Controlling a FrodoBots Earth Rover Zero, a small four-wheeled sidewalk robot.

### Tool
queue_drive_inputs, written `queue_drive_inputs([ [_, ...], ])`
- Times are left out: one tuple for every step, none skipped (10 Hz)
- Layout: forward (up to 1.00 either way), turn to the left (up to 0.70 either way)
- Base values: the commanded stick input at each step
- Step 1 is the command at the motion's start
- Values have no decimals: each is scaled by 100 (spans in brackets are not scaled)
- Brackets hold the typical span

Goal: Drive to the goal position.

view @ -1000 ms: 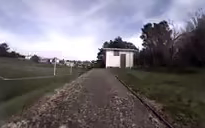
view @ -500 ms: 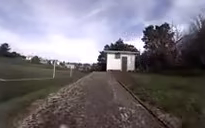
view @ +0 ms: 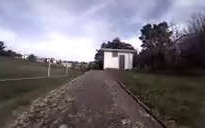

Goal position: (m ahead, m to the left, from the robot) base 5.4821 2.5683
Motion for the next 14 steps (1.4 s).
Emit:
queue_drive_inputs([
  [85,0],
  [85,0],
  [85,0],
  [85,0],
  [85,0],
  [85,0],
  [85,0],
  [85,0],
  [85,0],
  [85,0],
  [85,0],
  [85,0],
  [85,0],
  [85,0],
])
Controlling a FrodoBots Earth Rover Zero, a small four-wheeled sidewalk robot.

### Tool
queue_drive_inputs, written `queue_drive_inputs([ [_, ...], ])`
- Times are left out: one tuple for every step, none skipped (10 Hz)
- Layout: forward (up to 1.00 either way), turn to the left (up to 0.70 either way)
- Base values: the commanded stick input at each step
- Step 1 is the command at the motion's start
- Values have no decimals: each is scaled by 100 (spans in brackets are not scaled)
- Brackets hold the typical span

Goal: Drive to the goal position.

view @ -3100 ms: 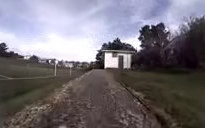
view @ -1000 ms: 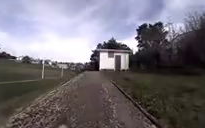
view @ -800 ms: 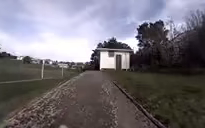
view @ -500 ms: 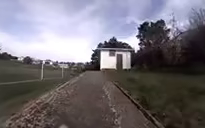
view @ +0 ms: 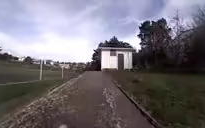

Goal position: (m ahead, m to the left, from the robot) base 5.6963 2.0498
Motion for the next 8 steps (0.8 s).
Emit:
queue_drive_inputs([
  [85,0],
  [85,0],
  [85,0],
  [85,0],
  [85,0],
  [85,0],
  [85,0],
  [85,0],
])
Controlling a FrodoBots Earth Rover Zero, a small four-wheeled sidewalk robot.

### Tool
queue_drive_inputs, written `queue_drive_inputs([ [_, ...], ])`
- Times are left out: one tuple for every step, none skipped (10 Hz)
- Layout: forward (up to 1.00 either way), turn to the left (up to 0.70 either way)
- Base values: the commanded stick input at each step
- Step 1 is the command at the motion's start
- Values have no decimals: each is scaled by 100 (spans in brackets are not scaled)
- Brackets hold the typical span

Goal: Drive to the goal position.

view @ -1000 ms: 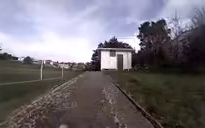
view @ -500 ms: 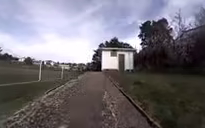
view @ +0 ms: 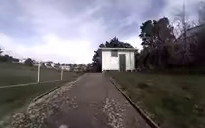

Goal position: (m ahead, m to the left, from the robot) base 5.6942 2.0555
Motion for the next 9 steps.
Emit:
queue_drive_inputs([
  [85,0],
  [85,0],
  [85,0],
  [85,0],
  [85,0],
  [85,0],
  [85,0],
  [85,0],
  [85,0],
])
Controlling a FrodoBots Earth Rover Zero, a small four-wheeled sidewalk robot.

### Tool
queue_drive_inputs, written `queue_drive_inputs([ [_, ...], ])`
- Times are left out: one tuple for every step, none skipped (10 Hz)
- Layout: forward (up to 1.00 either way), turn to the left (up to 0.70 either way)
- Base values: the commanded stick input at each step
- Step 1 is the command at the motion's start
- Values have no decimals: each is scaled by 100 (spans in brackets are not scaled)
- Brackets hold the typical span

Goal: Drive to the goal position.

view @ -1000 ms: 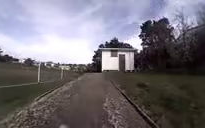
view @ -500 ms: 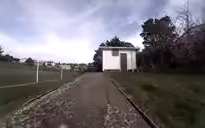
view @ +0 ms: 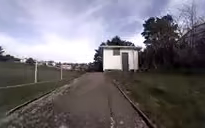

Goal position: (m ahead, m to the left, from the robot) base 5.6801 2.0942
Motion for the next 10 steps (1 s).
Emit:
queue_drive_inputs([
  [85,0],
  [85,0],
  [85,0],
  [85,0],
  [85,0],
  [85,0],
  [85,0],
  [85,0],
  [85,0],
  [85,0],
])
